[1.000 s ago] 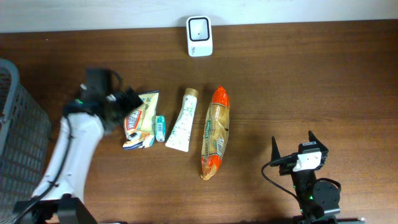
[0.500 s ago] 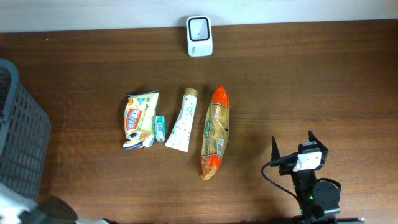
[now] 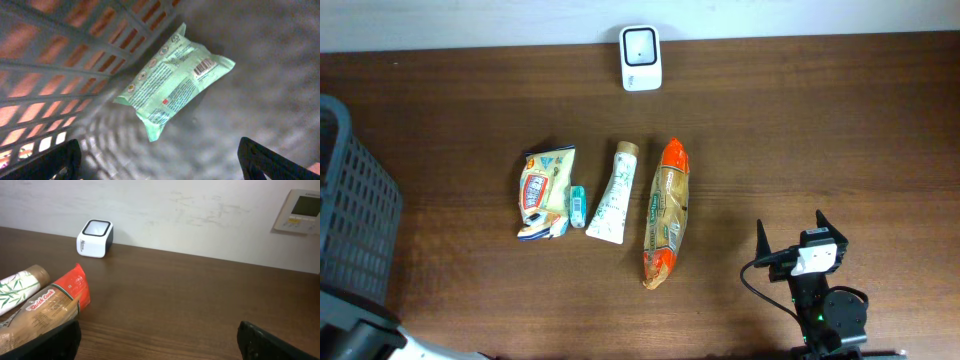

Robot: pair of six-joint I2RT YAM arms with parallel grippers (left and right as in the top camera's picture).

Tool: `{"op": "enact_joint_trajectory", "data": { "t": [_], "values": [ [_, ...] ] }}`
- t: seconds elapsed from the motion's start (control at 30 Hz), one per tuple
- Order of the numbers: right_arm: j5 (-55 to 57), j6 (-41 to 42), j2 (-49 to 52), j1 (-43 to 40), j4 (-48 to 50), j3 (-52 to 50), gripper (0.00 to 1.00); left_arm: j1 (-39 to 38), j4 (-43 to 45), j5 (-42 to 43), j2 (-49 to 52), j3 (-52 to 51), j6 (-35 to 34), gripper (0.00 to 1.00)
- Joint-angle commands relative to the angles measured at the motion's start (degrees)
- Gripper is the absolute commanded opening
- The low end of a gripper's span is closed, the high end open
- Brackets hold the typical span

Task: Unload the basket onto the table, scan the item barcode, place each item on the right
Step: 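Grasp the pale green wipes pouch in the basket with the left gripper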

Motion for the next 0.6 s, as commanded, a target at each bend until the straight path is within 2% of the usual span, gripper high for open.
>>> {"op": "enact_joint_trajectory", "data": {
  "t": [0.0, 0.1, 0.13, 0.27, 0.37, 0.43, 0.47, 0.5, 0.57],
  "values": [
    [0.5, 0.0, -0.37, -0.28, -0.22, -0.42, 0.98, 0.13, 0.83, -1.36, 3.91, -0.39, 1.62, 0.97],
    [0.5, 0.0, -0.37, -0.28, -0.22, -0.42, 0.98, 0.13, 2.23, -1.36, 6.34, -0.39, 2.08, 0.97],
    [0.5, 0.0, -0.39, -0.28, -0.22, -0.42, 0.98, 0.13, 2.56, -1.55, 7.5, -0.39, 4.02, 0.95],
    [0.5, 0.0, -0.39, -0.28, -0.22, -0.42, 0.98, 0.11, 3.04, -2.19, 10.91, -0.39, 4.11, 0.9],
    [0.5, 0.0, -0.37, -0.28, -0.22, -0.42, 0.98, 0.13, 3.04, -2.19, 13.05, -0.39, 4.11, 0.68],
    [0.5, 0.0, -0.37, -0.28, -0.22, -0.42, 0.98, 0.13, 2.93, -1.97, 14.49, -0.39, 4.09, 0.61],
    [0.5, 0.0, -0.37, -0.28, -0.22, -0.42, 0.98, 0.13, 2.62, -1.09, 14.82, -0.39, 4.11, 0.52],
    [0.5, 0.0, -0.39, -0.28, -0.22, -0.42, 0.98, 0.13, 2.56, -0.68, 14.82, -0.39, 4.09, 0.36],
    [0.5, 0.0, -0.37, -0.28, -0.22, -0.42, 0.98, 0.13, 2.6, -0.68, 14.82, -0.39, 4.11, 0.31]
  ]
}}
